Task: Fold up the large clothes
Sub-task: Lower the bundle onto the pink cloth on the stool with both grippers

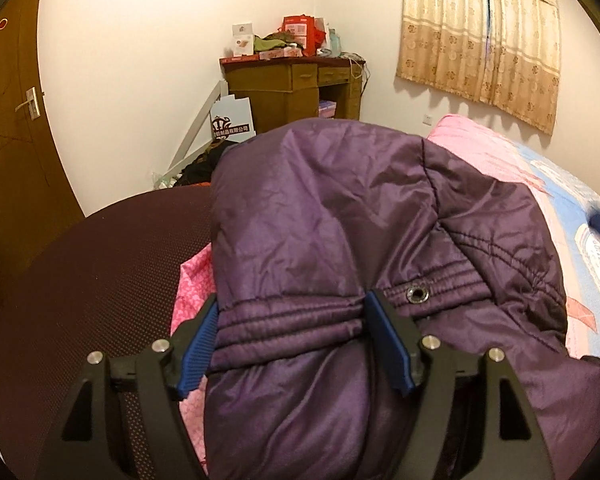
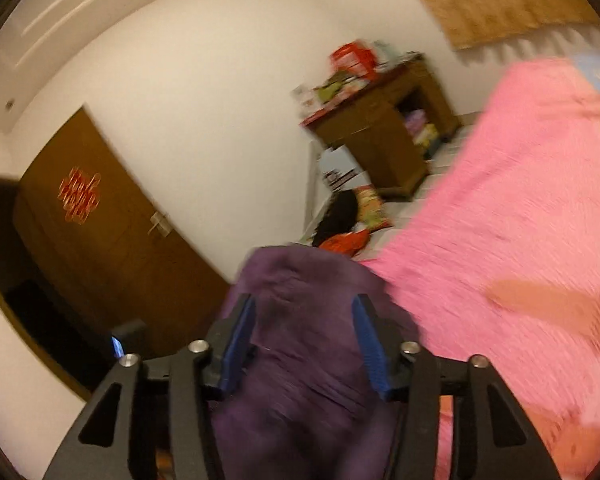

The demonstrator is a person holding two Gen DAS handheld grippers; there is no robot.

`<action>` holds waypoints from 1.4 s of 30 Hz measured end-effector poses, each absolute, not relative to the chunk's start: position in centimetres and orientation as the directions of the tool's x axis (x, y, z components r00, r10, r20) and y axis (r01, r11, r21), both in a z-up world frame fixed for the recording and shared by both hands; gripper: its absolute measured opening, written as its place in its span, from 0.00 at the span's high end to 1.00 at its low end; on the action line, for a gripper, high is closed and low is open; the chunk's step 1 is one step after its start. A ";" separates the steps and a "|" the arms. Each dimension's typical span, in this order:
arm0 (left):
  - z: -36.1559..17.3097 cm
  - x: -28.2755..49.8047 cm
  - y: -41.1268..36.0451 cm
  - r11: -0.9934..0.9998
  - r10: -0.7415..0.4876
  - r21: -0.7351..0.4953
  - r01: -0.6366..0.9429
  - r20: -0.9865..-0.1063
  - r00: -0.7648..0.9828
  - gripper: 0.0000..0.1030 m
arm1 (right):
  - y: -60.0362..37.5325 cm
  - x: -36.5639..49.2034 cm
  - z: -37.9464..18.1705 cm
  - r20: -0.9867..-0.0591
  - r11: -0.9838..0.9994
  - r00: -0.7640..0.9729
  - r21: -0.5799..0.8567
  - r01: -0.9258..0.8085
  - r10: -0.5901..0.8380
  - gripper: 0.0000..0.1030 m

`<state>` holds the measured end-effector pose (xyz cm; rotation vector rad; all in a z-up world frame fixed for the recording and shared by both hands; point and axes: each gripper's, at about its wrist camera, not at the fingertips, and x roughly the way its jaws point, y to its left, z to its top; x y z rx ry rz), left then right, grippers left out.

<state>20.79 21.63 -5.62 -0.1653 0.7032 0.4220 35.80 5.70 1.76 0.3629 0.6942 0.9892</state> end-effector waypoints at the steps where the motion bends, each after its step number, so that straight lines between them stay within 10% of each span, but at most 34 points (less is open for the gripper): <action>1: -5.6 21.0 21.6 0.904 0.319 -0.006 -0.427 -0.655 0.685 0.28 | 7.6 36.5 2.3 -0.391 0.520 0.349 0.555 -0.649 0.852 0.65; 10: -5.6 20.3 20.4 0.933 0.298 0.035 -0.358 -0.632 0.715 0.28 | 14.1 38.8 -5.3 -0.644 0.747 0.410 0.423 -0.513 0.646 0.69; 42: -6.1 21.1 22.6 0.928 0.196 -0.107 -0.357 -0.675 0.711 0.03 | 7.8 27.6 -5.2 -0.483 0.787 0.622 0.418 -0.454 0.616 0.68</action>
